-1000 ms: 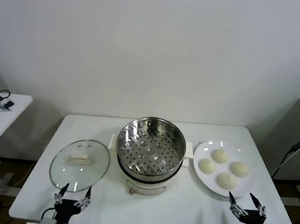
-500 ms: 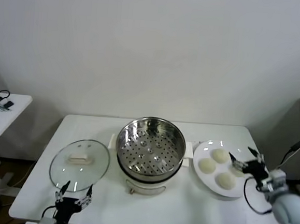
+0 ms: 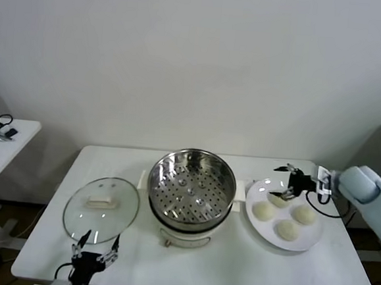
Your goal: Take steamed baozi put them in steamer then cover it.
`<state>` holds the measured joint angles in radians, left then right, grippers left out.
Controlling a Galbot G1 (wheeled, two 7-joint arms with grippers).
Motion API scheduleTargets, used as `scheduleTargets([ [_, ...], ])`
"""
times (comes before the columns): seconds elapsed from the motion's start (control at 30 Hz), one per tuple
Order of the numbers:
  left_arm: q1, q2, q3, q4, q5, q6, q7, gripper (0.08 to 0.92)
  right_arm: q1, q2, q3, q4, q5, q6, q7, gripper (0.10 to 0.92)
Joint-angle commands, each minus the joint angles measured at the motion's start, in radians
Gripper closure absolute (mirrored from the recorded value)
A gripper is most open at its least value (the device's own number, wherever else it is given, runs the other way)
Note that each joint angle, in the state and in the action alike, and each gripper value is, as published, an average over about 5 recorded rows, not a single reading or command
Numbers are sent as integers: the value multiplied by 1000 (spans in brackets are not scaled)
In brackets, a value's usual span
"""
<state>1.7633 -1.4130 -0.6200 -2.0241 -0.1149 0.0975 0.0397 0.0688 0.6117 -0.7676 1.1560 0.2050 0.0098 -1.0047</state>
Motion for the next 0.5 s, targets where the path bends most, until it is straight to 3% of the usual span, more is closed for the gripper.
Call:
scheduleTargets([
  [0.03, -1, 4, -5, -1, -3, -8, 1, 177, 480, 145, -671, -242, 4, 32, -191, 203],
  [0.5, 1, -8, -11, 8, -4, -17, -1, 177, 159, 279, -414, -443, -106, 2, -108, 203],
])
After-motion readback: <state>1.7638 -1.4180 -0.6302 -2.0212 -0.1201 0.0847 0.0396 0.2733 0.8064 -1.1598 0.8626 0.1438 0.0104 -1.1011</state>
